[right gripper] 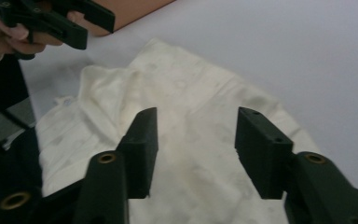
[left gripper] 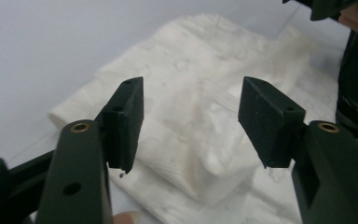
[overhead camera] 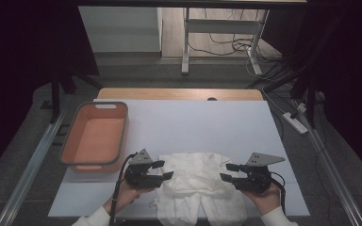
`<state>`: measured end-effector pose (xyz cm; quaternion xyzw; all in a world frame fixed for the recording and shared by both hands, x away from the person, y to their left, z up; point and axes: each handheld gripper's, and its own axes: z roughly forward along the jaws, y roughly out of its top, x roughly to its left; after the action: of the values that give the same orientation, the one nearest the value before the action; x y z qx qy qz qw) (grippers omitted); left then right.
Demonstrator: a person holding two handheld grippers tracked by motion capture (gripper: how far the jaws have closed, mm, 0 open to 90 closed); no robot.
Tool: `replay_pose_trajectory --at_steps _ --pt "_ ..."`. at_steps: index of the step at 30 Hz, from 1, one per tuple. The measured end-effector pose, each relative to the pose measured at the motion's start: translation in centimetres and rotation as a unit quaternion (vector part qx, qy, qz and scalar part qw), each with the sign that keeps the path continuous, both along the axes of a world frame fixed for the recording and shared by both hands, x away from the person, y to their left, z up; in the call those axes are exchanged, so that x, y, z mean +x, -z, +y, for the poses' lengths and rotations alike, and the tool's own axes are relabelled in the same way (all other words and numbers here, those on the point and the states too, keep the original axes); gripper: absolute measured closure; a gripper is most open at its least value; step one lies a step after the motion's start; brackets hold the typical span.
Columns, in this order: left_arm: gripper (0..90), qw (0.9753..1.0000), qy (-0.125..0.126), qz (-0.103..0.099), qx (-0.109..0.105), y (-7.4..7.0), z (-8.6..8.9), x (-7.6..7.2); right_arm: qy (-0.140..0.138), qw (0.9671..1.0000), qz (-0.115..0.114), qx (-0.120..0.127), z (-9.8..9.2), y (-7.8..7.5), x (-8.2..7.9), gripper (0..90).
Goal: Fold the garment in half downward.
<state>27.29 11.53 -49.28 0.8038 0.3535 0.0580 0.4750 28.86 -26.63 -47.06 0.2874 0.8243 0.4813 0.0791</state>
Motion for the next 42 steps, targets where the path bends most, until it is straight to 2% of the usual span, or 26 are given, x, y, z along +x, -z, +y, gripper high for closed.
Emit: replay_pose_trajectory --at_steps 2,4,8,9,10,16,17,18,20,22,24,25,27,29,31,35,42 --pt "40.1 0.9999 -0.016 -0.003 0.003 -0.2 0.1 0.4 0.015 0.9998 -0.009 0.002 -0.1 -0.2 0.3 44.0" --pt "39.4 0.9995 -0.032 0.001 0.005 -0.3 0.2 0.9 0.028 0.9996 -0.009 0.0 -0.2 -0.3 0.8 41.0" --pt "39.2 0.9984 -0.056 0.002 0.012 -0.5 0.4 1.9 0.046 0.9989 -0.001 -0.012 0.1 -0.1 2.4 39.0" --pt "39.3 0.998 -0.061 0.002 0.017 -0.5 0.4 2.2 0.052 0.9983 -0.004 -0.026 0.4 0.0 3.1 38.5" --pt "39.3 0.9974 -0.068 0.001 0.023 -0.6 0.4 2.4 0.052 0.9983 -0.004 -0.026 0.4 0.0 3.1 38.5" --pt "39.4 0.9957 -0.085 0.004 0.038 -0.7 0.2 4.4 0.064 0.9966 0.005 -0.052 1.5 0.2 5.8 37.1" --pt "39.4 0.9953 -0.089 0.004 0.037 -0.9 0.0 5.3 0.066 0.9963 0.005 -0.055 1.7 0.1 6.2 37.1" --pt "39.4 0.9953 -0.089 0.004 0.037 -0.9 0.0 5.3 0.066 0.9963 0.005 -0.055 1.7 0.1 6.2 37.1" --pt "39.4 0.9952 -0.089 0.006 0.04 -1.1 -0.2 6.2 0.069 0.9957 0.005 -0.061 2.0 -0.1 7.1 36.5" --pt "39.2 0.9945 -0.092 0.003 0.051 -1.1 -0.5 7.0 0.072 0.9952 0.008 -0.066 2.3 -0.3 8.0 36.1" --pt "39.0 0.9946 -0.092 0.005 0.048 -0.9 -0.6 7.3 0.081 0.9941 0.016 -0.07 2.5 0.0 8.9 34.9" --pt "39.0 0.9947 -0.092 0.008 0.045 -0.7 -0.6 7.4 0.081 0.9941 0.016 -0.07 2.5 0.0 8.9 34.9" --pt "39.0 0.9944 -0.089 0.009 0.057 -0.3 -0.6 7.4 0.085 0.9939 0.021 -0.067 2.4 0.5 9.1 35.1" --pt "39.0 0.9942 -0.087 0.013 0.062 0.1 -0.5 7.5 0.085 0.9922 0.026 -0.087 2.4 0.9 9.3 34.3" --pt "39.0 0.9938 -0.084 0.016 0.071 0.4 -0.6 7.5 0.086 0.9921 0.03 -0.086 2.4 1.2 9.3 34.4" --pt "38.1 0.9931 -0.083 0.016 0.081 0.6 -0.6 7.5 0.083 0.9906 0.032 -0.104 2.6 1.6 9.1 34.0" --pt "36.9 0.9921 -0.079 0.031 0.093 1.2 -0.2 7.9 0.084 0.9892 0.047 -0.11 2.2 2.4 9.5 33.7"
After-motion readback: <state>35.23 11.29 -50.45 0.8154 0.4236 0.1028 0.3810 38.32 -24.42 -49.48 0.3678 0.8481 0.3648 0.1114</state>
